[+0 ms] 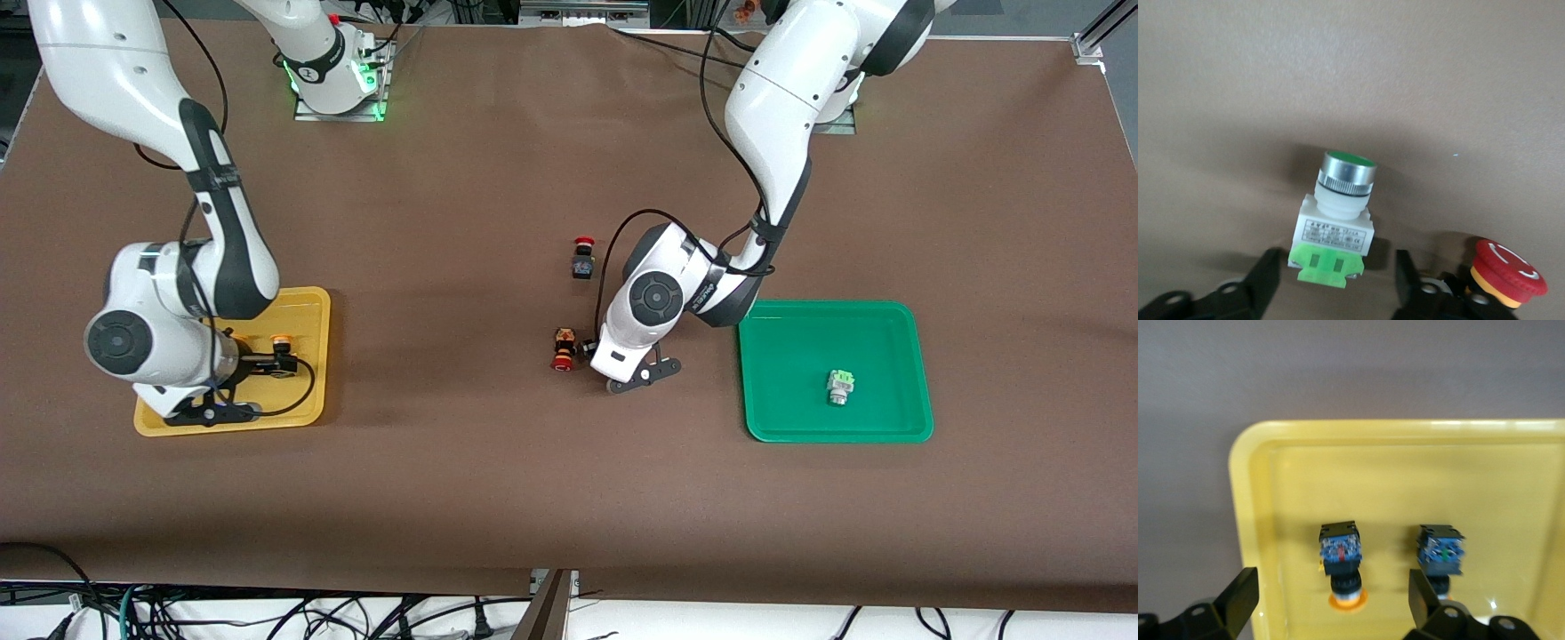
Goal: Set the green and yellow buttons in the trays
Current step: 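Place the orange button in the yellow tray while the left gripper grasps green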
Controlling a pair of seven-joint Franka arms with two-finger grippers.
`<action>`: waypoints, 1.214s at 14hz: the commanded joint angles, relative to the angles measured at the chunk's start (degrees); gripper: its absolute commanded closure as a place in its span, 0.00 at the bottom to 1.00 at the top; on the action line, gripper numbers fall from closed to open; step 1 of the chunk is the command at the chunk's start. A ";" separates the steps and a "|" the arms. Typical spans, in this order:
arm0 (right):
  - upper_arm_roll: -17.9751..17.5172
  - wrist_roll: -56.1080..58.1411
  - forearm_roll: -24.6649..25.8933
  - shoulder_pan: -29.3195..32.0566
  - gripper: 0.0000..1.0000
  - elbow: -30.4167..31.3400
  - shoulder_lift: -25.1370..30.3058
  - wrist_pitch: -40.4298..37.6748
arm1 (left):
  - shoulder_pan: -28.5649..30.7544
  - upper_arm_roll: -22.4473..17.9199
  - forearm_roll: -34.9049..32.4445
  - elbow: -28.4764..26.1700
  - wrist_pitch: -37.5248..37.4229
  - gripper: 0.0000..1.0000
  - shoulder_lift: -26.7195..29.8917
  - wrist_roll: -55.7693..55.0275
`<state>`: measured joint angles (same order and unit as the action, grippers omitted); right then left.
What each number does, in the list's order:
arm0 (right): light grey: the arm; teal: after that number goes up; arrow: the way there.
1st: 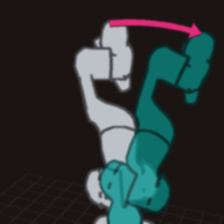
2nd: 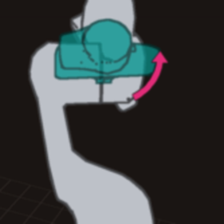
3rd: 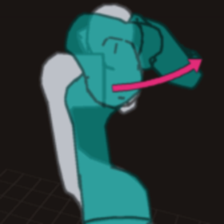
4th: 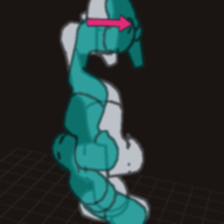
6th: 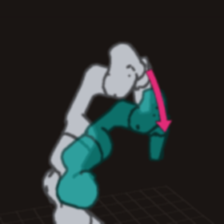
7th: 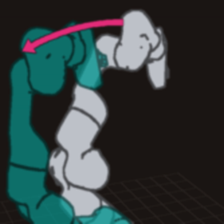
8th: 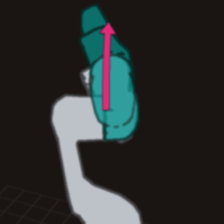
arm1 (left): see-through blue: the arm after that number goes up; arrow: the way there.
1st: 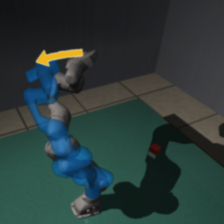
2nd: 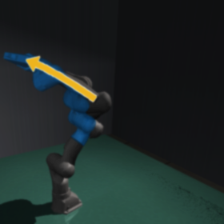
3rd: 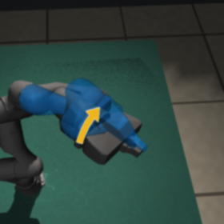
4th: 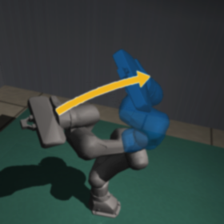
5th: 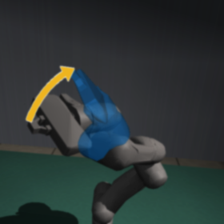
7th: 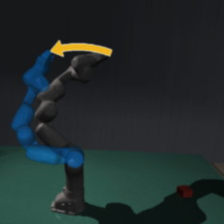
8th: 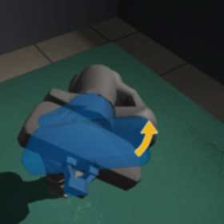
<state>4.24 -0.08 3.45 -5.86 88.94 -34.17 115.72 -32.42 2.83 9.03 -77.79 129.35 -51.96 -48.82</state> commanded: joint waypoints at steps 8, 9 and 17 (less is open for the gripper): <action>-0.73 0.43 -0.28 0.32 0.00 -13.10 13.31 -27.12 | 8.59 -1.60 -2.78 0.18 -20.24 1.00 10.99 22.05; -0.90 0.43 -0.28 0.15 0.00 -11.88 15.77 -28.17 | 10.09 -2.30 -5.83 -1.12 -22.02 1.00 12.40 27.32; -3.45 1.13 -0.11 1.11 0.00 -0.08 32.05 -29.33 | 22.30 -2.13 -10.26 -13.78 -15.38 0.85 14.00 40.89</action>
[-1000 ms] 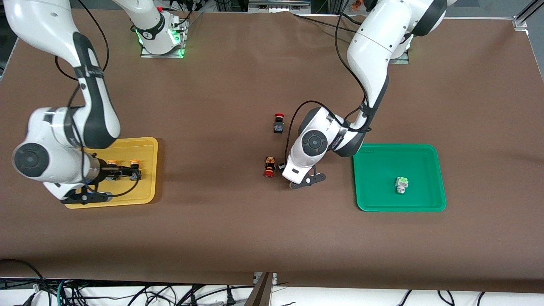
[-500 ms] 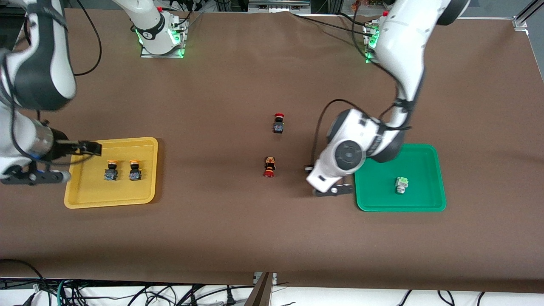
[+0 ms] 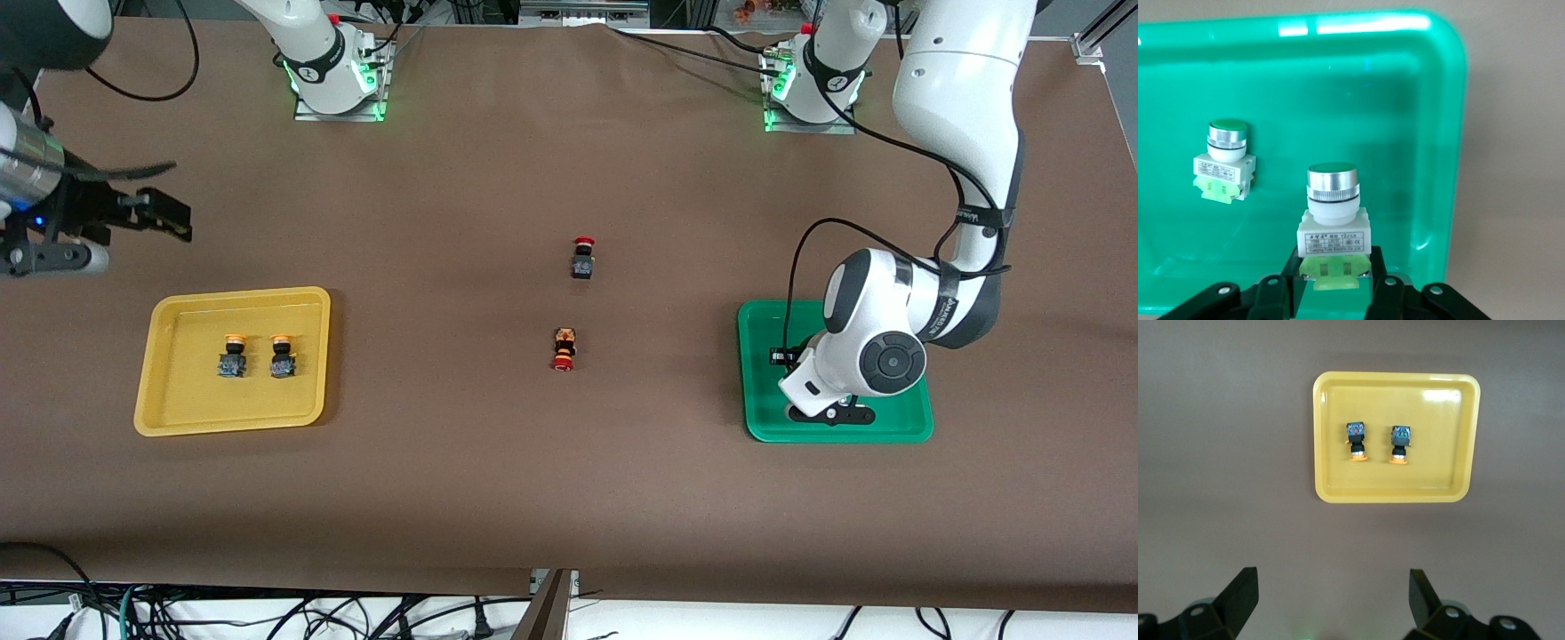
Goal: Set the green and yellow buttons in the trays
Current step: 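Lower the second green button into the green tray and open the left gripper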
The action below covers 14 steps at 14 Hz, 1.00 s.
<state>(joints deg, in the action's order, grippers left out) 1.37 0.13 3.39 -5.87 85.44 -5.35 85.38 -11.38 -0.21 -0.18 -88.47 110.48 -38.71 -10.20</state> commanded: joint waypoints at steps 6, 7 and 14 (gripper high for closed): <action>-0.58 0.48 -0.22 1.82 0.00 3.42 4.92 0.40 | 7.51 1.61 8.18 -2.14 1.25 0.00 3.27 10.03; -0.58 0.48 -0.31 1.91 0.00 3.42 4.83 -0.38 | 7.51 1.52 8.10 -1.97 -1.03 0.00 5.12 10.02; -0.06 0.66 -0.31 1.83 0.00 0.97 2.72 -2.59 | 7.34 1.70 4.67 -1.35 -9.74 0.00 21.29 10.81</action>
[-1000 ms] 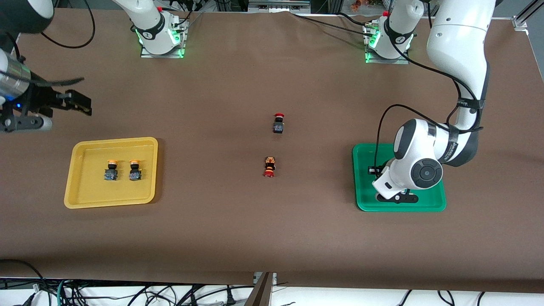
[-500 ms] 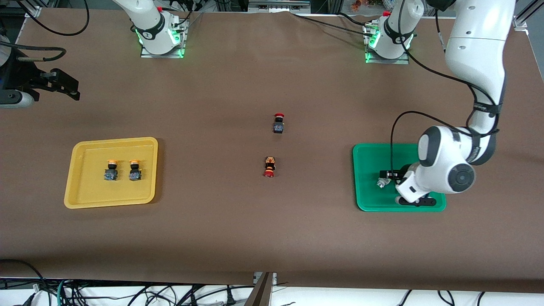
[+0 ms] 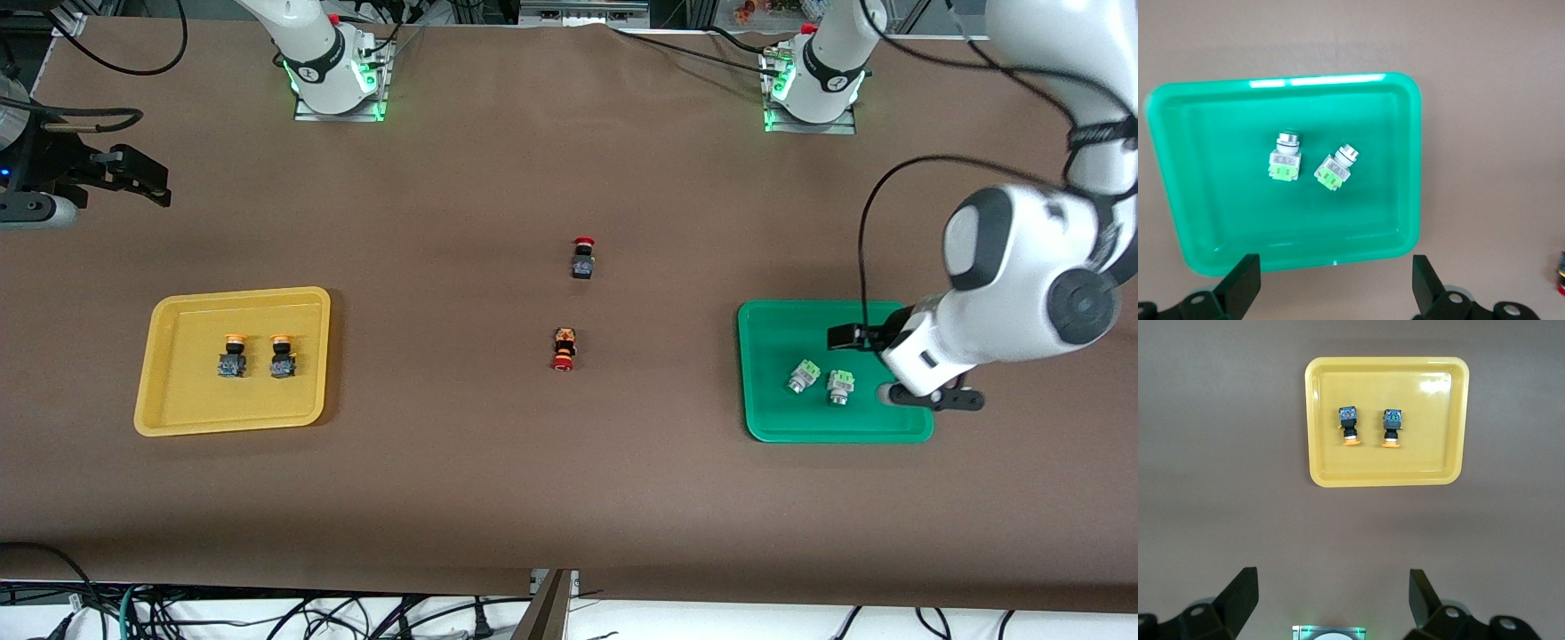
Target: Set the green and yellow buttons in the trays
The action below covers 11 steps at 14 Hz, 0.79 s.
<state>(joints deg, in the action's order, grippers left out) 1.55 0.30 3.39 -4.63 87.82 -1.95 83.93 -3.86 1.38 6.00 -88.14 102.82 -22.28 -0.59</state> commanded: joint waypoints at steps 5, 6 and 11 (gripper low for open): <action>-0.32 0.58 -0.23 0.50 0.00 -1.86 -1.04 -1.14 | -0.01 0.03 -2.04 -2.48 -10.09 0.00 14.88 -0.11; -0.32 0.49 -0.23 0.50 0.00 -1.86 -1.13 -1.05 | -0.01 -0.23 -2.04 -3.35 -10.01 0.00 16.11 -1.16; -0.23 0.49 -0.23 0.67 0.00 -1.86 -1.22 -0.96 | 0.17 -0.24 -4.42 -7.67 -8.95 0.00 21.75 -7.67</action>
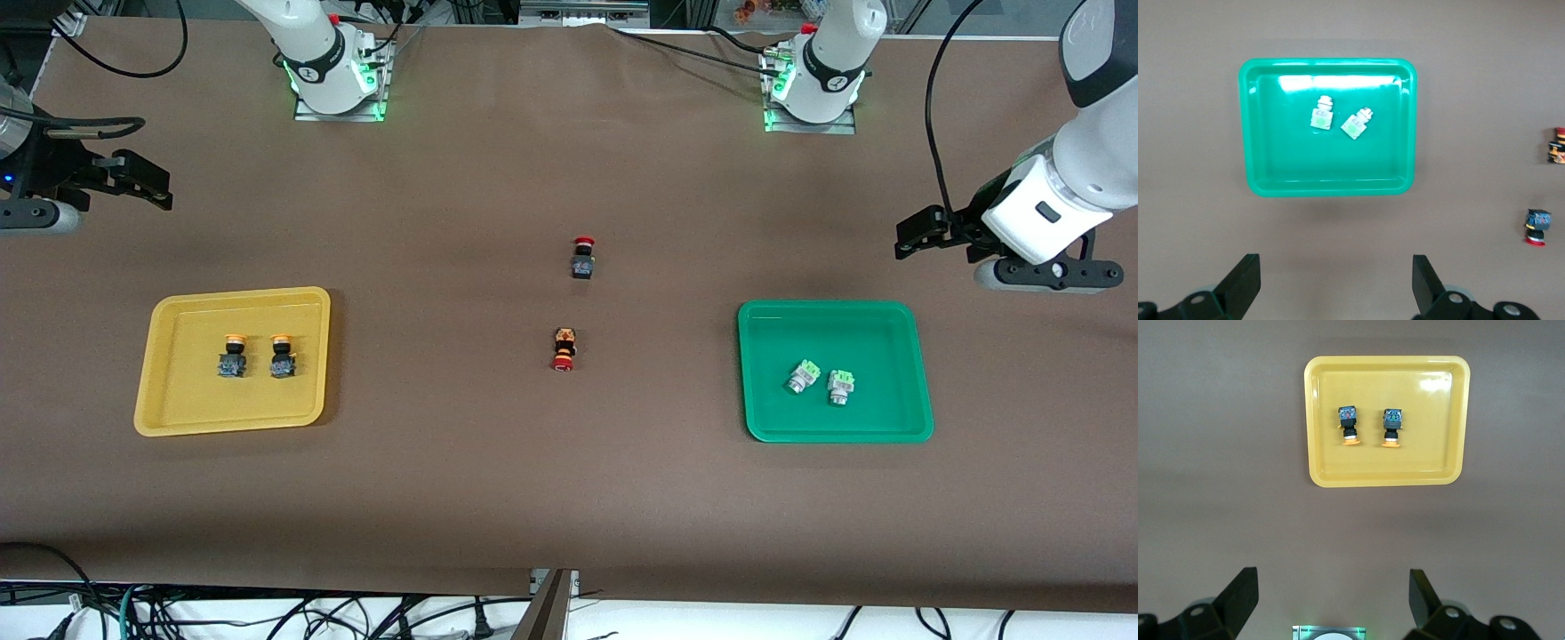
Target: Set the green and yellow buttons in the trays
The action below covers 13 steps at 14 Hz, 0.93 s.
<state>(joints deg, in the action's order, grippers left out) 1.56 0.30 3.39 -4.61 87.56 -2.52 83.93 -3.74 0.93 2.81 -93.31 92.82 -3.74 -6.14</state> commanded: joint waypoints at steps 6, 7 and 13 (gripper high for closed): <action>0.72 0.40 -1.90 0.66 0.00 -1.60 -0.64 -0.79 | 0.39 -0.05 -0.97 -2.31 0.88 0.00 3.56 -1.94; 0.72 0.40 -1.90 0.66 0.00 -1.60 -0.64 -0.79 | 0.83 -0.14 -0.88 -2.31 0.79 0.00 3.91 -1.68; 0.64 0.40 -1.98 0.57 0.00 -1.60 -0.64 -0.70 | 1.80 -0.14 -0.35 -2.23 0.61 0.00 4.00 -1.50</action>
<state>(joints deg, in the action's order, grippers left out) 2.47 0.30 2.50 -4.56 87.54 -2.53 83.95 -2.13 0.66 2.73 -94.09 92.97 -1.18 -7.67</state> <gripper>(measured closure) 0.000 0.000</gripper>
